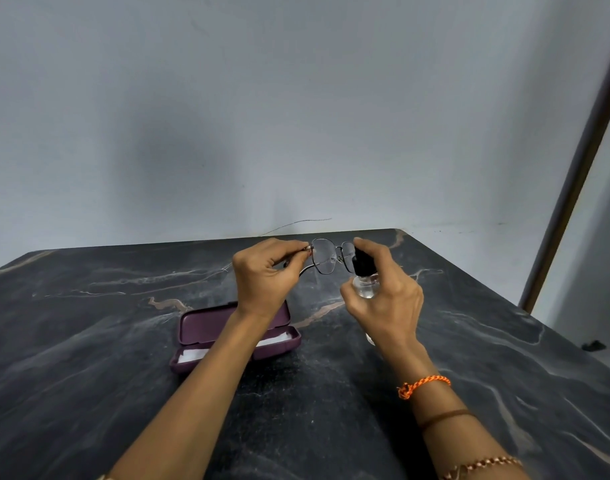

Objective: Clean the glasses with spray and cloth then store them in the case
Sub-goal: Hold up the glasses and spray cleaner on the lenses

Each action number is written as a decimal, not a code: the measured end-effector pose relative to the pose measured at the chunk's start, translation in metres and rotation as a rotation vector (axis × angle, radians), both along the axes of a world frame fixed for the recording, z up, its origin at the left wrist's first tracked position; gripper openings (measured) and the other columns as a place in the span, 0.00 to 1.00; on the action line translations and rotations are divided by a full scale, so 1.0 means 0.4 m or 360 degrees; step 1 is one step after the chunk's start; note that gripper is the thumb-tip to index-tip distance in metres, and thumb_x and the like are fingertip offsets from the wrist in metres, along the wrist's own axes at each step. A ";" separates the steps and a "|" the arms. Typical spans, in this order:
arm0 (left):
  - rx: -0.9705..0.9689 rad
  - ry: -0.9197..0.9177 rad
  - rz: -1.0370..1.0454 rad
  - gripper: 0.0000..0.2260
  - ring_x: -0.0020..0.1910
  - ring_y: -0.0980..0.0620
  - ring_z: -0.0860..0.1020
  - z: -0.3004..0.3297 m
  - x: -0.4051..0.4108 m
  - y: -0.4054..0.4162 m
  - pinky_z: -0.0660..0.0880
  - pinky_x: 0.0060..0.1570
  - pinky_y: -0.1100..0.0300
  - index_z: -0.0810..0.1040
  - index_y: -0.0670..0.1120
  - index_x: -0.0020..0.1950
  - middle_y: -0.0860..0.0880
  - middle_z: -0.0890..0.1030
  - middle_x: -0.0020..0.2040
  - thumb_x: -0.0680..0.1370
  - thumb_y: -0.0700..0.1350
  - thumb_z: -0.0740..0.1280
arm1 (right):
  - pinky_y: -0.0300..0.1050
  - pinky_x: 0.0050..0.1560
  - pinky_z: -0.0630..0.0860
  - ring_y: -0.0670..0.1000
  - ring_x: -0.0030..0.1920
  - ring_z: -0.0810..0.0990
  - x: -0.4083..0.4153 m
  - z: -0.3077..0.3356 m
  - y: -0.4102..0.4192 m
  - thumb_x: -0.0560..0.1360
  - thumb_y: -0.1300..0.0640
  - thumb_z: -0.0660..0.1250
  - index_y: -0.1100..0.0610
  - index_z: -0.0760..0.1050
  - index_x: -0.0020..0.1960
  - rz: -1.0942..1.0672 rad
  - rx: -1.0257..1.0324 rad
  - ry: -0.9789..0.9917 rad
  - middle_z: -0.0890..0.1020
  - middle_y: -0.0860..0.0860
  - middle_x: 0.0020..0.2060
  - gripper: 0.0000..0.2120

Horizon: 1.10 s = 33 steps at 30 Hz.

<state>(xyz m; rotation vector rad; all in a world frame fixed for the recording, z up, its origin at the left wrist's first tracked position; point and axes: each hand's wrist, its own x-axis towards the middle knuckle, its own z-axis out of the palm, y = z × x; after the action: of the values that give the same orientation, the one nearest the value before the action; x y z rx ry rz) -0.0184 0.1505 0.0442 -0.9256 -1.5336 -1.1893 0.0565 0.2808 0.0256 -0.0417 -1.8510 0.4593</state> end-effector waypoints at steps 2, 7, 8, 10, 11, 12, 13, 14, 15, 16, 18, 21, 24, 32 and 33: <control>0.0004 0.0003 0.0001 0.03 0.30 0.53 0.80 0.000 -0.001 0.001 0.76 0.32 0.63 0.82 0.36 0.35 0.42 0.83 0.31 0.63 0.32 0.75 | 0.39 0.29 0.73 0.54 0.30 0.81 -0.002 -0.001 -0.001 0.58 0.65 0.71 0.57 0.75 0.56 0.0013 -0.0029 0.0038 0.84 0.53 0.38 0.26; 0.0026 -0.0020 0.0002 0.04 0.32 0.56 0.79 -0.001 -0.006 -0.004 0.76 0.34 0.69 0.82 0.35 0.35 0.42 0.83 0.31 0.63 0.31 0.75 | 0.39 0.31 0.68 0.55 0.33 0.79 -0.008 -0.010 0.009 0.60 0.64 0.72 0.49 0.64 0.61 -0.0102 -0.0223 0.0058 0.83 0.54 0.42 0.33; 0.0041 -0.0034 0.0006 0.04 0.32 0.56 0.79 0.000 -0.006 -0.005 0.76 0.35 0.69 0.82 0.35 0.35 0.41 0.83 0.32 0.63 0.31 0.75 | 0.40 0.32 0.66 0.56 0.33 0.79 -0.010 -0.014 0.013 0.61 0.64 0.72 0.48 0.62 0.61 -0.0130 -0.0298 0.0054 0.83 0.55 0.42 0.33; 0.0085 -0.0066 0.0006 0.05 0.32 0.56 0.79 0.001 -0.008 -0.008 0.76 0.35 0.69 0.82 0.35 0.36 0.41 0.83 0.32 0.62 0.31 0.75 | 0.41 0.33 0.64 0.55 0.33 0.76 -0.013 -0.024 0.023 0.64 0.64 0.70 0.46 0.59 0.62 -0.0150 -0.0415 0.0031 0.82 0.55 0.44 0.33; 0.0112 -0.0084 0.0001 0.05 0.33 0.57 0.79 0.002 -0.008 -0.009 0.77 0.35 0.69 0.82 0.35 0.36 0.42 0.83 0.33 0.63 0.31 0.75 | 0.41 0.34 0.64 0.53 0.33 0.74 -0.014 -0.030 0.028 0.65 0.63 0.69 0.46 0.58 0.63 -0.0150 -0.0437 0.0006 0.82 0.55 0.45 0.33; 0.0142 -0.0105 -0.0004 0.05 0.33 0.56 0.79 0.004 -0.009 -0.010 0.77 0.35 0.69 0.82 0.34 0.37 0.42 0.83 0.33 0.63 0.31 0.75 | 0.41 0.34 0.64 0.51 0.34 0.73 -0.014 -0.037 0.032 0.65 0.63 0.69 0.45 0.58 0.63 -0.0146 -0.0443 -0.0019 0.82 0.55 0.46 0.33; 0.0176 -0.0127 -0.0007 0.05 0.33 0.56 0.79 0.005 -0.010 -0.012 0.77 0.35 0.68 0.82 0.34 0.37 0.42 0.83 0.34 0.63 0.31 0.75 | 0.41 0.34 0.65 0.51 0.35 0.74 -0.014 -0.042 0.035 0.66 0.63 0.69 0.45 0.58 0.63 -0.0137 -0.0441 -0.0035 0.81 0.54 0.48 0.33; 0.0211 -0.0147 -0.0008 0.05 0.33 0.56 0.79 0.007 -0.012 -0.013 0.77 0.35 0.69 0.82 0.34 0.37 0.43 0.83 0.34 0.63 0.31 0.75 | 0.41 0.34 0.65 0.52 0.36 0.75 -0.015 -0.046 0.037 0.66 0.63 0.69 0.45 0.58 0.64 -0.0122 -0.0436 -0.0041 0.81 0.53 0.50 0.33; 0.0244 -0.0166 -0.0012 0.05 0.33 0.56 0.80 0.007 -0.014 -0.015 0.77 0.36 0.70 0.82 0.34 0.37 0.44 0.82 0.35 0.63 0.30 0.75 | 0.41 0.35 0.65 0.53 0.37 0.76 -0.017 -0.050 0.038 0.66 0.63 0.69 0.45 0.58 0.64 -0.0102 -0.0430 -0.0046 0.81 0.53 0.52 0.33; 0.0269 -0.0183 -0.0018 0.06 0.34 0.56 0.80 0.008 -0.016 -0.016 0.77 0.36 0.71 0.82 0.34 0.38 0.46 0.82 0.36 0.63 0.30 0.75 | 0.41 0.35 0.65 0.53 0.37 0.76 -0.019 -0.052 0.038 0.66 0.63 0.69 0.45 0.57 0.64 -0.0086 -0.0420 -0.0052 0.80 0.53 0.53 0.33; 0.0295 -0.0203 -0.0023 0.06 0.35 0.56 0.80 0.008 -0.018 -0.019 0.76 0.37 0.73 0.82 0.33 0.39 0.47 0.80 0.37 0.63 0.30 0.75 | 0.41 0.35 0.65 0.51 0.34 0.72 -0.024 -0.058 0.038 0.66 0.62 0.70 0.47 0.56 0.65 -0.0086 -0.0381 -0.0065 0.80 0.53 0.52 0.34; 0.0339 -0.0230 -0.0038 0.07 0.35 0.56 0.80 0.011 -0.018 -0.025 0.76 0.38 0.74 0.82 0.33 0.40 0.47 0.81 0.38 0.64 0.30 0.74 | 0.41 0.36 0.64 0.50 0.37 0.71 -0.026 -0.064 0.040 0.67 0.59 0.71 0.47 0.54 0.66 -0.0088 -0.0440 -0.0125 0.80 0.54 0.52 0.35; 0.0419 -0.0280 -0.0050 0.09 0.33 0.56 0.81 0.010 -0.021 -0.037 0.78 0.38 0.70 0.81 0.34 0.43 0.46 0.81 0.39 0.64 0.31 0.74 | 0.42 0.37 0.64 0.53 0.44 0.75 -0.025 -0.070 0.044 0.66 0.54 0.72 0.50 0.56 0.68 -0.0104 -0.0522 -0.0151 0.78 0.52 0.49 0.37; 0.0686 -0.0394 -0.0046 0.12 0.33 0.65 0.80 0.020 -0.001 -0.161 0.78 0.39 0.69 0.79 0.38 0.48 0.51 0.82 0.40 0.66 0.34 0.74 | 0.59 0.53 0.72 0.63 0.53 0.71 0.020 -0.019 0.006 0.66 0.55 0.71 0.68 0.66 0.63 -0.0163 -0.0415 0.0238 0.69 0.69 0.56 0.31; 0.0741 -0.0413 -0.0066 0.12 0.33 0.64 0.80 0.023 0.002 -0.186 0.78 0.39 0.68 0.79 0.38 0.47 0.56 0.83 0.36 0.66 0.34 0.74 | 0.60 0.52 0.73 0.64 0.52 0.72 0.027 -0.013 -0.003 0.67 0.56 0.70 0.68 0.67 0.61 -0.0120 -0.0370 0.0310 0.69 0.70 0.54 0.28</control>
<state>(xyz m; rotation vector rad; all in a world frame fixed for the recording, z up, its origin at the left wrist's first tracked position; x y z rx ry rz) -0.0176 0.0762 0.0533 -0.5094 -1.3478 -1.6570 0.0673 0.2797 0.0203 -0.2159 -1.5934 0.6025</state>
